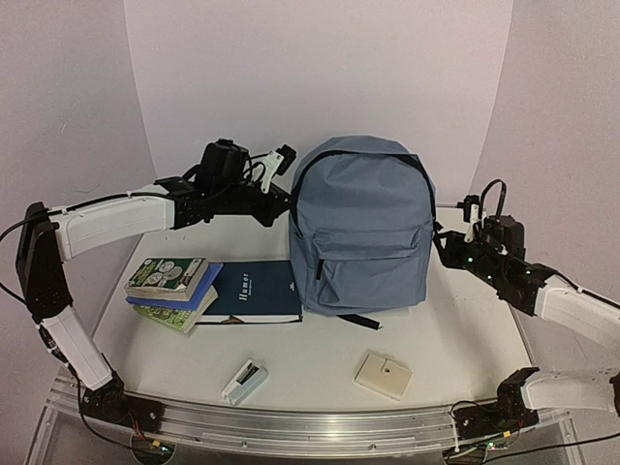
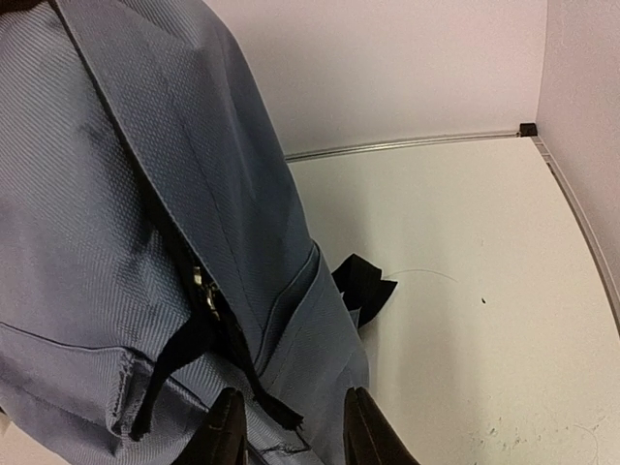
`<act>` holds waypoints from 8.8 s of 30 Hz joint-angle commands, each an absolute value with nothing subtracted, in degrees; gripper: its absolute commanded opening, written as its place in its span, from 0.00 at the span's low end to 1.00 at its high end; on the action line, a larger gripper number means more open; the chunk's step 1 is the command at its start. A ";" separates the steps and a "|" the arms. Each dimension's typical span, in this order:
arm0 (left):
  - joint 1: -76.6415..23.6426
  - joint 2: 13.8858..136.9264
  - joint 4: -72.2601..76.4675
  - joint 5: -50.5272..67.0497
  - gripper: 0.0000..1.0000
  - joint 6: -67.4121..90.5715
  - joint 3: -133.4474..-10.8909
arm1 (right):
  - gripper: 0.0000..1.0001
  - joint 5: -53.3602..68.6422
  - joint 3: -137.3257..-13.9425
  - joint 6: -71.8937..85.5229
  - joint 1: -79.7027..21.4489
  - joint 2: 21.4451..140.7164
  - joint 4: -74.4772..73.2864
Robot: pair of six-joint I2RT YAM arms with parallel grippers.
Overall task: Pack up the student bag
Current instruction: Unzip the student bag at the center of the board.
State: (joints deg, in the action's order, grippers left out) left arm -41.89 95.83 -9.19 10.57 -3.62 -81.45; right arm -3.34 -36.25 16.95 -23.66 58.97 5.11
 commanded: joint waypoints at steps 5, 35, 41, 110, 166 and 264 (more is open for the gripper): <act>-41.38 97.07 -9.61 10.51 0.00 -4.29 -85.51 | 0.13 -4.89 -36.22 14.86 -23.58 62.82 11.83; -45.35 99.32 -13.47 8.16 0.00 -13.17 -87.20 | 0.00 -8.22 -55.09 13.86 -23.60 63.06 1.54; -46.58 99.67 -12.48 6.36 0.00 -14.58 -86.96 | 0.00 -6.70 -61.14 11.87 -23.93 67.41 1.58; -46.93 98.06 -19.64 11.48 0.36 -4.98 -99.65 | 0.00 -9.75 -62.33 18.38 -42.03 68.67 5.27; -42.03 91.66 -20.18 18.65 0.28 0.34 -92.30 | 0.30 -5.24 -75.31 18.52 -56.42 84.23 4.23; -53.07 102.30 -20.54 2.82 0.00 16.05 -106.71 | 0.00 -23.47 -78.36 -2.14 -42.10 69.87 -19.64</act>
